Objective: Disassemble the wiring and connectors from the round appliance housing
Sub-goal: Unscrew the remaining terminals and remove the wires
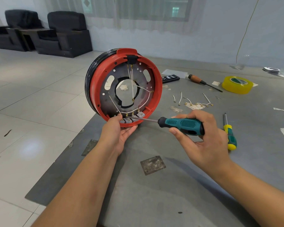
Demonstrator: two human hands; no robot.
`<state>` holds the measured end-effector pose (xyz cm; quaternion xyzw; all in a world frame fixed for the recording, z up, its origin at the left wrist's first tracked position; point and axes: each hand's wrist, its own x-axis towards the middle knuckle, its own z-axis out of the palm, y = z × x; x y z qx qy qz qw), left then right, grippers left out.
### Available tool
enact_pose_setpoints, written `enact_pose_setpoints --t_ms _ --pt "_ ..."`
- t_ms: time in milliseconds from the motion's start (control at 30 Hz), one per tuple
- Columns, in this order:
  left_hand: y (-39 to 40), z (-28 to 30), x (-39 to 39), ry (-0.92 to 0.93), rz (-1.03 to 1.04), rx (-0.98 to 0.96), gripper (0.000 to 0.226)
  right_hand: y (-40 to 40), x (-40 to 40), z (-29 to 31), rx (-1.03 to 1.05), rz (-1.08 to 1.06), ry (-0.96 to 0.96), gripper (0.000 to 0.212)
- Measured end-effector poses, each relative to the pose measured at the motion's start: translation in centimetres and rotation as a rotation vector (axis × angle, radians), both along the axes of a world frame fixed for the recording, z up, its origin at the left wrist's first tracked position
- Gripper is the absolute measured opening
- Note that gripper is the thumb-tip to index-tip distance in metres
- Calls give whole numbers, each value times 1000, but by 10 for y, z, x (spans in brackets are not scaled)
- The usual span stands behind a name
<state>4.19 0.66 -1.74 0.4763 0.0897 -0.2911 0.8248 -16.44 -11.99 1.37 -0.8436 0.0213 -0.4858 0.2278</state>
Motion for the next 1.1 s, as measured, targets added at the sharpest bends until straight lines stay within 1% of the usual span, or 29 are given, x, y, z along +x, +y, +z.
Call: enact_pose_setpoints --t_ms 433,567,733,867,900,1000,1100 --pt "-1 3 -1 6 9 8 3 -4 -4 -13 -89 51 2 48" --pt "-1 2 -1 9 8 1 18 -5 -5 -14 -155 58 12 49" --pt "-1 3 0 17 7 -8 22 -6 -5 -16 -198 74 22 49" --pt "1 3 -3 26 -12 -29 26 -9 -3 -19 -311 123 22 40" --pt "1 3 -4 31 -17 -39 27 -9 -3 -19 -310 131 29 39" --pt "2 3 -4 37 -15 -50 25 -6 0 -13 -103 87 -11 43" --pt "2 2 -4 24 -11 -49 11 -5 -1 -7 93 51 -75 45"
